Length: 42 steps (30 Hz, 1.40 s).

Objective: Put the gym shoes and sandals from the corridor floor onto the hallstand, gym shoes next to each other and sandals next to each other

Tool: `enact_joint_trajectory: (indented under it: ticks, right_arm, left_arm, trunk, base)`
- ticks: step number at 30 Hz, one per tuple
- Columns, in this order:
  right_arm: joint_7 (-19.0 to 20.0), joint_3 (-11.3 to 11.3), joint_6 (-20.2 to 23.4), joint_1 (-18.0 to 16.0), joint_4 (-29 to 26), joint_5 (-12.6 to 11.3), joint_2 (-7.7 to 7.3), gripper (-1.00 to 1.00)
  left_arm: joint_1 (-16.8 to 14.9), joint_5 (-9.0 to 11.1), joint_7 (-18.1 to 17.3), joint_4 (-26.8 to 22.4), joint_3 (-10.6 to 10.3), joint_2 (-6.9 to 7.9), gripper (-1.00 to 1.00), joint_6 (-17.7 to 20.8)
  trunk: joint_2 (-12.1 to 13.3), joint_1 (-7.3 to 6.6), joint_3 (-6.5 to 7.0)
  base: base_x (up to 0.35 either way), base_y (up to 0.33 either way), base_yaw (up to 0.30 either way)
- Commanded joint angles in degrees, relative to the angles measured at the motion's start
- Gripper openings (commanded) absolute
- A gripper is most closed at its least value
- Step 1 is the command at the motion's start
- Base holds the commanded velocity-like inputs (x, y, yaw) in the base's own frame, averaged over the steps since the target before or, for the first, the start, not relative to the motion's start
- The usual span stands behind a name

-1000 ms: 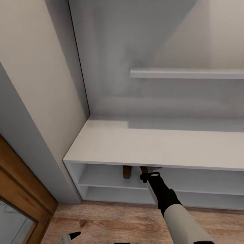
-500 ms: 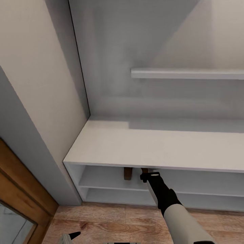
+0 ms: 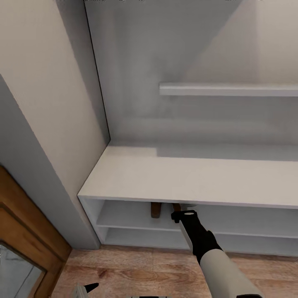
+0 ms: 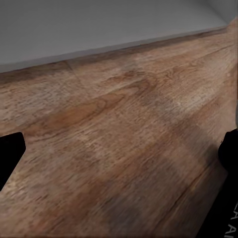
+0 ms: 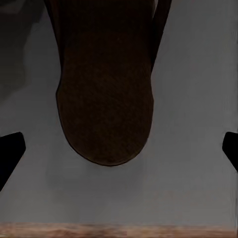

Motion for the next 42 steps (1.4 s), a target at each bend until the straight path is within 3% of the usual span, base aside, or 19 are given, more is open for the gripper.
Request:
enact_joint_trajectory:
  ticks: [1,42]
  right_arm:
    - [0.1,-0.1,0.4,0.0,-0.1,0.6,0.05,1.0]
    - [0.3,-0.1,0.0,0.2,0.8,0.6,0.05,1.0]
  left_arm:
    - [0.0,0.1,-0.2,0.0,0.1,0.0,1.0,-0.2]
    - [0.0,0.1,-0.1,0.0,0.2,0.09,1.0,0.0]
  trunk:
    - [0.0,-0.03,-0.05]
    - [0.0,-0.03,-0.05]
  base:
    - [-0.228,-0.077,0.0]
    - [-0.222,-0.199,0.0]
